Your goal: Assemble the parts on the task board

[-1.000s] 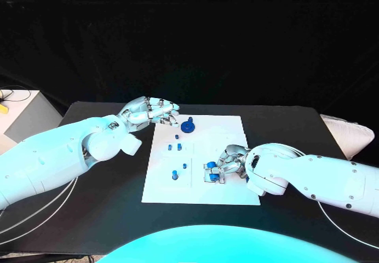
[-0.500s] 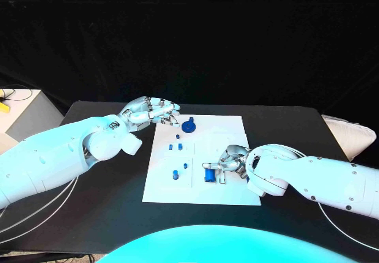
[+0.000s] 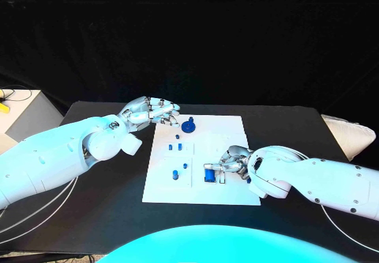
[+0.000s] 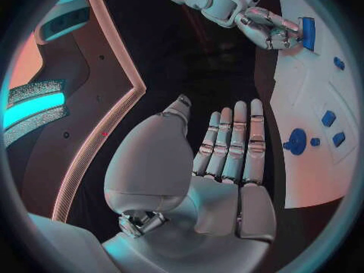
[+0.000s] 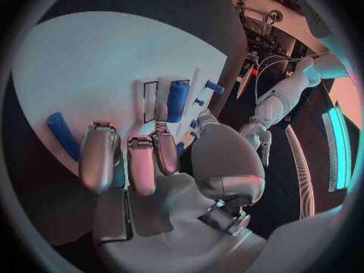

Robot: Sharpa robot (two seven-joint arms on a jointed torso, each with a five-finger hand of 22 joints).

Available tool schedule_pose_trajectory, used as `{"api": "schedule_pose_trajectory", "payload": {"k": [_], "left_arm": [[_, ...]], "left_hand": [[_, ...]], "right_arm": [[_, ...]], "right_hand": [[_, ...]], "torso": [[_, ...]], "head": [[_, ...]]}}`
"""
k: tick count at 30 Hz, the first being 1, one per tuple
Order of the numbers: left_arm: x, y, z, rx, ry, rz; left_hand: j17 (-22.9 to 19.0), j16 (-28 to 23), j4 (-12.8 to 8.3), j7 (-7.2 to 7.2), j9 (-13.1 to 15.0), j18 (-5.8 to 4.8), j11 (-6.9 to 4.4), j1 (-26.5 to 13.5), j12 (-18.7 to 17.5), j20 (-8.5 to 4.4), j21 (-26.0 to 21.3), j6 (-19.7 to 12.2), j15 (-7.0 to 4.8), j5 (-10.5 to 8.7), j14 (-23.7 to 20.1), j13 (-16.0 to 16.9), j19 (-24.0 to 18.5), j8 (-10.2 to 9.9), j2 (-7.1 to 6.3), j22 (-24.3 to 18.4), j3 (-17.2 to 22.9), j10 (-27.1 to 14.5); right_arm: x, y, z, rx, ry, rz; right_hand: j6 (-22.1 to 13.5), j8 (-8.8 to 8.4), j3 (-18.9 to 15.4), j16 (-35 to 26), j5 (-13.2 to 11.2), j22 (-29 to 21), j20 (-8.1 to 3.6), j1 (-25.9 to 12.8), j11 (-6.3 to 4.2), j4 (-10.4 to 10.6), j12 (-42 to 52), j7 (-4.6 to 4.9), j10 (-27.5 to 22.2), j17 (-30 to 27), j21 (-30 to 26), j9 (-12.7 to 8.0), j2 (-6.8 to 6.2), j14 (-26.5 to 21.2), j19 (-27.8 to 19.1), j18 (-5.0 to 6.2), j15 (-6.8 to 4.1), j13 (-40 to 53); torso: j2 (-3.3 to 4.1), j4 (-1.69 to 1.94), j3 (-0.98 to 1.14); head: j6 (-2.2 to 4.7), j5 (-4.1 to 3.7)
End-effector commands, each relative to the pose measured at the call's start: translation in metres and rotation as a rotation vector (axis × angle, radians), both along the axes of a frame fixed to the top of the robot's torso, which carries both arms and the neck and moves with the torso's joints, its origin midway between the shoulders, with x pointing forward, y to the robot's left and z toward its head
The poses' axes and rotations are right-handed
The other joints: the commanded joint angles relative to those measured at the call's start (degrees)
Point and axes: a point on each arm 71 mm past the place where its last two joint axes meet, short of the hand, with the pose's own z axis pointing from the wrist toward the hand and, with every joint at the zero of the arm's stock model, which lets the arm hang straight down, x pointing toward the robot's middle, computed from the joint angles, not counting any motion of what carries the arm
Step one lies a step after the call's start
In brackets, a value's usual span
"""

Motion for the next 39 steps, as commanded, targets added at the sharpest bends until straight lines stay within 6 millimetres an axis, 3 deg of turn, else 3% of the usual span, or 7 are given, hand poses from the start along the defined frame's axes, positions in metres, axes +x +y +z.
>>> {"api": "schedule_pose_trajectory", "payload": {"k": [1, 6, 9, 12, 22, 30, 39], "left_arm": [[-0.001, -0.002, 0.001, -0.010, -0.003, -0.020], [-0.001, -0.001, 0.001, -0.009, -0.003, -0.018], [0.000, -0.001, 0.001, -0.008, -0.003, -0.016], [0.000, 0.000, 0.000, -0.008, -0.003, -0.015], [0.001, -0.001, 0.000, -0.010, -0.006, -0.011], [0.001, 0.003, 0.000, -0.007, -0.010, 0.003], [0.002, 0.002, -0.001, -0.009, -0.009, 0.005]], "left_hand": [[-0.09, -0.20, -0.06, 1.26, -0.05, 0.77, 0.20, 0.25, -0.32, 0.10, -0.19, 0.11, 0.18, 0.13, -0.07, 0.06, 0.37, 0.23, 0.28, -0.10, -0.36, -0.04], [-0.08, -0.27, -0.04, 1.28, -0.06, 0.77, 0.21, 0.32, -0.35, 0.11, -0.26, 0.10, 0.20, 0.11, -0.08, 0.06, 0.39, 0.23, 0.39, -0.15, -0.38, -0.08], [-0.08, -0.27, -0.04, 1.28, -0.06, 0.77, 0.21, 0.32, -0.35, 0.11, -0.26, 0.10, 0.20, 0.11, -0.08, 0.06, 0.39, 0.23, 0.39, -0.15, -0.38, -0.08], [-0.08, -0.27, -0.04, 1.28, -0.06, 0.77, 0.21, 0.32, -0.35, 0.11, -0.26, 0.10, 0.20, 0.11, -0.08, 0.06, 0.39, 0.23, 0.39, -0.15, -0.38, -0.08], [-0.08, -0.27, -0.04, 1.28, -0.06, 0.77, 0.21, 0.32, -0.35, 0.11, -0.26, 0.10, 0.20, 0.11, -0.08, 0.06, 0.39, 0.23, 0.39, -0.15, -0.38, -0.08], [-0.07, -0.34, -0.04, 1.27, -0.08, 0.78, 0.22, 0.48, -0.36, 0.13, -0.36, 0.10, 0.21, 0.09, -0.07, 0.07, 0.43, 0.25, 0.52, -0.23, -0.42, -0.09], [-0.06, -0.36, -0.04, 1.27, -0.09, 0.78, 0.21, 0.51, -0.36, 0.13, -0.38, 0.11, 0.20, 0.09, -0.05, 0.08, 0.46, 0.26, 0.55, -0.26, -0.45, -0.08]], "right_arm": [[0.000, -0.005, 0.003, 0.059, -0.060, -0.014], [-0.001, -0.012, 0.010, 0.147, -0.117, -0.006], [-0.002, -0.015, 0.013, 0.189, -0.136, 0.010], [-0.004, -0.017, 0.016, 0.215, -0.146, 0.024], [0.003, -0.062, 0.021, 0.181, -0.186, -0.062], [0.003, -0.104, 0.023, 0.112, -0.183, -0.101], [-0.011, -0.129, 0.013, -0.003, -0.193, -0.102]], "right_hand": [[-0.48, 0.38, -0.67, -0.47, 2.04, 3.15, -0.08, 2.97, -0.13, -0.07, -0.37, -0.12, -0.39, 6.13, -0.57, 0.01, 0.62, 4.07, 1.50, -0.80, -0.29, 5.14], [0.01, 2.72, -0.65, -1.56, 6.46, 1.57, -0.38, 13.59, -0.63, -1.41, -1.72, -0.74, -1.17, 4.54, -3.33, 0.79, 0.78, 3.66, 0.83, -0.30, -0.69, 4.33], [-0.25, 3.95, 1.14, -1.52, 2.67, 1.79, -0.63, 20.70, -0.96, -3.17, -1.13, -1.06, -0.73, 4.80, -3.23, 1.07, 1.00, 3.76, 1.00, -0.36, -0.96, 4.87], [-0.09, 4.79, 2.25, -1.45, 2.27, 2.02, -0.82, 24.08, -1.23, -4.14, 0.13, -1.39, 0.09, 5.02, -3.01, 1.16, 0.54, 3.83, 1.13, -0.42, -1.18, 5.90], [-0.96, 4.55, 2.49, -1.20, 3.61, 2.60, -0.85, 23.78, -1.03, -2.13, 0.24, -1.07, 0.22, 5.55, -2.32, 0.53, 0.32, 3.97, 1.42, -0.59, -1.08, 6.06], [-2.33, 1.82, 3.03, -1.05, 4.42, 3.19, -0.43, 23.11, -0.23, -0.23, 0.66, -0.06, 0.66, 5.88, -1.68, -1.50, 0.60, 4.04, 1.66, -0.76, -0.46, 6.49], [-1.24, 1.02, 2.95, -1.16, 4.36, 3.65, -0.25, 22.01, -0.14, -0.07, 0.92, -0.02, 1.00, 5.73, -1.09, -2.27, 0.64, 4.00, 1.84, -0.87, -0.33, 6.73]], "torso": [[0.01, 0.04, 0.03], [-0.04, -0.07, -0.02], [-0.07, -0.09, 0.00], [-0.04, -0.10, 0.05], [-0.15, 0.08, -0.09], [-0.33, -0.08, -0.23], [-0.73, -0.33, -0.39]], "head": [[0.01, 0.01], [0.01, 0.11], [0.01, 0.06], [0.01, 0.13], [0.01, -1.38], [0.01, -3.25], [0.01, -4.55]]}}
